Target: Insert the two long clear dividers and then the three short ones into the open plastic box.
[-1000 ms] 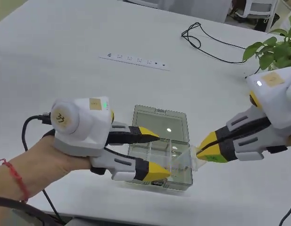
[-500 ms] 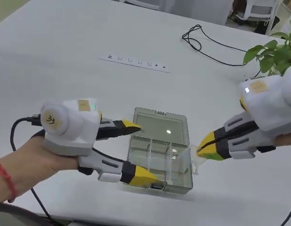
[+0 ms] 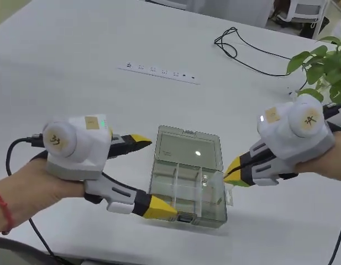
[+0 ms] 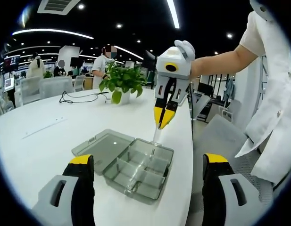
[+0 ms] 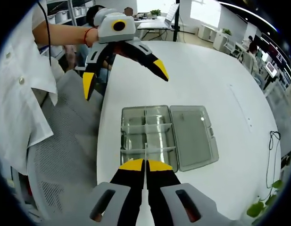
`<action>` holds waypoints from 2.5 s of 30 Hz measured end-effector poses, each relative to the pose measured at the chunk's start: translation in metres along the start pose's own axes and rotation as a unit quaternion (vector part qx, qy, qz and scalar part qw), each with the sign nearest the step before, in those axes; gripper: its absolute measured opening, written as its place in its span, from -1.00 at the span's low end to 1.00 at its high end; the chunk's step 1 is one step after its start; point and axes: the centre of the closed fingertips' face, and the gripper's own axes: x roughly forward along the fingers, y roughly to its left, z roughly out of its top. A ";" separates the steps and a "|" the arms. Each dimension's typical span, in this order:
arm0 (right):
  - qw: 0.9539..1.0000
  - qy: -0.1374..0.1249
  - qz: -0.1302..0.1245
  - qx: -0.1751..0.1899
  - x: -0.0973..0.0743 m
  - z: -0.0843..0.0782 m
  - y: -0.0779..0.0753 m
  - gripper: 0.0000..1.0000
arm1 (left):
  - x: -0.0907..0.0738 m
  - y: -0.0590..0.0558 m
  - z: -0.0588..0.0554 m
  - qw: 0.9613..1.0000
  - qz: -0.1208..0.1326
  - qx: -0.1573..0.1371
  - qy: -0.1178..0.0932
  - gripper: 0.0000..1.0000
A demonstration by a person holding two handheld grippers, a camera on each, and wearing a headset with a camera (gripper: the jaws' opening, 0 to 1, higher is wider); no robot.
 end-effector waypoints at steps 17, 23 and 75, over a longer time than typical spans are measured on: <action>0.999 0.033 0.011 -0.022 0.018 -0.011 -0.008 -0.95 | 0.000 0.001 0.000 1.000 0.004 -0.007 -0.004 0.97; 0.999 0.039 0.014 -0.024 0.021 -0.013 -0.008 -0.95 | -0.001 0.001 -0.001 1.000 0.004 -0.010 -0.004 0.98; 1.000 0.021 0.015 -0.015 0.058 -0.032 -0.009 -0.95 | -0.007 0.003 -0.003 1.000 0.009 -0.013 -0.003 1.00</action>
